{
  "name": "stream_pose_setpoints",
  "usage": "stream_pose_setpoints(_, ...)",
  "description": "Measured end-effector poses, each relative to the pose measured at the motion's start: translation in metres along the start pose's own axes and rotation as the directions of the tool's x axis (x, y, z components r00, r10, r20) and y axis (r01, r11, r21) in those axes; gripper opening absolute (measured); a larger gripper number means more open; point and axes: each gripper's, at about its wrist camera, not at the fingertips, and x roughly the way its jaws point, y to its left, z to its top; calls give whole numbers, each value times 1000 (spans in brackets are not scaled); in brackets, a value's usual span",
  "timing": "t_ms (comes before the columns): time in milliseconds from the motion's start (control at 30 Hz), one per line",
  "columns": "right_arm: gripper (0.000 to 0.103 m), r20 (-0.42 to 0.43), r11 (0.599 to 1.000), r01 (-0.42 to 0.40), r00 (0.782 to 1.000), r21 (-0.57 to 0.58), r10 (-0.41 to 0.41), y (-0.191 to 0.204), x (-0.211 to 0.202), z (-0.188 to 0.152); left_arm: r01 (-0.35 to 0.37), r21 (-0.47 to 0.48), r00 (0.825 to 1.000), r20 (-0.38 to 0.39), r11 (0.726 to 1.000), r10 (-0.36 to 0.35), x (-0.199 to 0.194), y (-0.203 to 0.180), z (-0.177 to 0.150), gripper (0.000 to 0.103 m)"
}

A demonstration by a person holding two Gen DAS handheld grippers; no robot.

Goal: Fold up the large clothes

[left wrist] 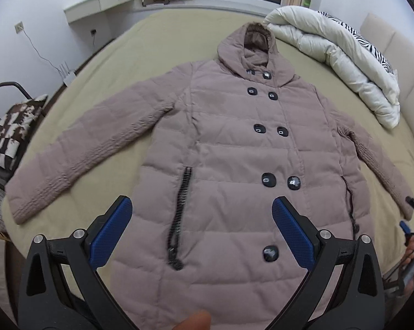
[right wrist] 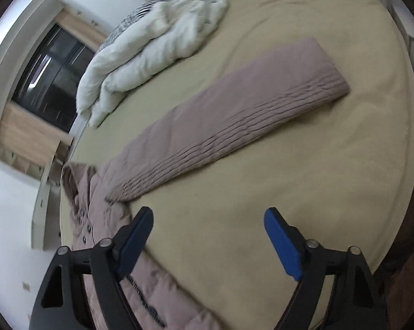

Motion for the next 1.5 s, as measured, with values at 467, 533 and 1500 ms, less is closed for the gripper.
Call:
stream_pose_setpoints(467,44,121,973,-11,993,229,-17,-43,61,97,146,25,989,-1,989,-146,70,-61,59,103)
stream_pose_setpoints(533,26,125,980,-6,992,199,-19,-37,62,108,166,24,986,-2,986,-166,75,-61,66,103)
stream_pose_setpoints(1500,103,-361,459,-351,930,-816,70,360,211,-259,264,-352,965,95,898,-246,144,163,90,103)
